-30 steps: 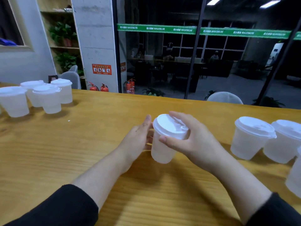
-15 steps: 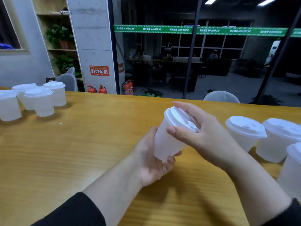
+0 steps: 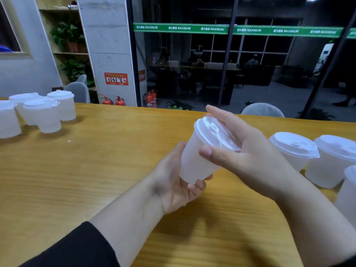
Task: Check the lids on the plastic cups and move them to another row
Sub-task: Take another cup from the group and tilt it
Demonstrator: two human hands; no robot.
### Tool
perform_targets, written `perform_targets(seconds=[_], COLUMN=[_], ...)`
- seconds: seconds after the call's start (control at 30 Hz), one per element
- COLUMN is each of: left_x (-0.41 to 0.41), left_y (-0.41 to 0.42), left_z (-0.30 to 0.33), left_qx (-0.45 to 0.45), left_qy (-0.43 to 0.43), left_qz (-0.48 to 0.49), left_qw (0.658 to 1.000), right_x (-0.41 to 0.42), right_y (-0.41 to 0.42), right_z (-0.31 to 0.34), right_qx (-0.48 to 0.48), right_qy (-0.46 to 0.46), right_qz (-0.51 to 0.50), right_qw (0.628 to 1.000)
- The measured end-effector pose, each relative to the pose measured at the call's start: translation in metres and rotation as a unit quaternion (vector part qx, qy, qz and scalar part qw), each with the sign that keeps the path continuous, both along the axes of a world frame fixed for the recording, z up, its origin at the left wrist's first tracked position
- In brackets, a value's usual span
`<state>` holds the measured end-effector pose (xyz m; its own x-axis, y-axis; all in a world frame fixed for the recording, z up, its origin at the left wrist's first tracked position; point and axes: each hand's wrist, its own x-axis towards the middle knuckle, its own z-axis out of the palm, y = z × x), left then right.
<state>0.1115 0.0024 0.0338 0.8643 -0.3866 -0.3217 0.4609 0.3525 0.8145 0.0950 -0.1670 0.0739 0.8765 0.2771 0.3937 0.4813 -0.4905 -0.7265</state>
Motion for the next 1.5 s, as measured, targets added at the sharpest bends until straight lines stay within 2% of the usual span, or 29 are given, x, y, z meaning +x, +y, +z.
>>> perform_targets(seconds=[0.07, 0.17, 0.33, 0.4, 0.5, 0.57, 0.63, 0.73, 0.9, 1.0, 1.17, 1.27, 1.37, 1.43, 1.5], left_x=[-0.001, -0.002, 0.002, 0.003, 0.004, 0.005, 0.006, 0.003, 0.003, 0.005, 0.005, 0.002, -0.007, -0.017, -0.030], left_y=[-0.002, -0.010, -0.016, -0.012, -0.001, 0.005, 0.006, -0.001, -0.012, -0.013, -0.012, -0.010, -0.010, -0.012, -0.015], left_z=[0.000, 0.000, -0.007, -0.005, 0.000, 0.000, -0.002, -0.002, -0.003, -0.003, -0.009, -0.009, -0.005, -0.001, 0.005], left_qx=[0.003, -0.017, 0.005, 0.009, -0.013, -0.009, -0.009, -0.031, -0.042, -0.024, -0.024, -0.066, -0.092, -0.081, -0.052], left_qy=[0.013, -0.018, -0.145, -0.134, -0.056, -0.027, 0.000, -0.004, -0.061, -0.084, -0.044, -0.017, -0.028, -0.041, -0.055], left_qz=[0.011, 0.087, 0.210, 0.202, 0.087, 0.020, -0.008, 0.036, 0.181, 0.217, 0.171, 0.161, 0.177, 0.191, 0.218], left_qw=[1.000, 0.996, 0.967, 0.970, 0.995, 0.999, 1.000, 0.999, 0.981, 0.972, 0.984, 0.985, 0.979, 0.977, 0.973], right_x=[0.000, 0.003, 0.010, 0.010, 0.004, 0.002, 0.002, 0.005, 0.006, 0.004, 0.011, 0.008, -0.006, -0.019, -0.032], right_y=[0.003, 0.012, 0.025, 0.023, 0.010, 0.003, 0.002, 0.008, 0.021, 0.027, 0.024, 0.027, 0.030, 0.029, 0.026], right_z=[-0.004, -0.007, -0.016, -0.015, -0.006, -0.003, -0.005, -0.010, -0.011, -0.012, -0.021, -0.024, -0.024, -0.021, -0.016], right_qx=[0.004, 0.059, 0.185, 0.137, 0.039, 0.026, 0.019, 0.036, 0.155, 0.197, 0.133, 0.071, 0.021, 0.022, 0.067], right_qy=[-0.013, -0.031, -0.005, 0.008, 0.006, 0.007, 0.000, -0.014, -0.038, -0.025, 0.007, -0.071, -0.136, -0.106, -0.061], right_qz=[-0.001, -0.046, -0.102, -0.100, -0.061, -0.025, -0.013, -0.032, -0.068, -0.064, -0.122, -0.175, -0.172, -0.152, -0.151], right_qw=[1.000, 0.997, 0.977, 0.985, 0.997, 0.999, 1.000, 0.999, 0.985, 0.978, 0.984, 0.979, 0.976, 0.982, 0.984])
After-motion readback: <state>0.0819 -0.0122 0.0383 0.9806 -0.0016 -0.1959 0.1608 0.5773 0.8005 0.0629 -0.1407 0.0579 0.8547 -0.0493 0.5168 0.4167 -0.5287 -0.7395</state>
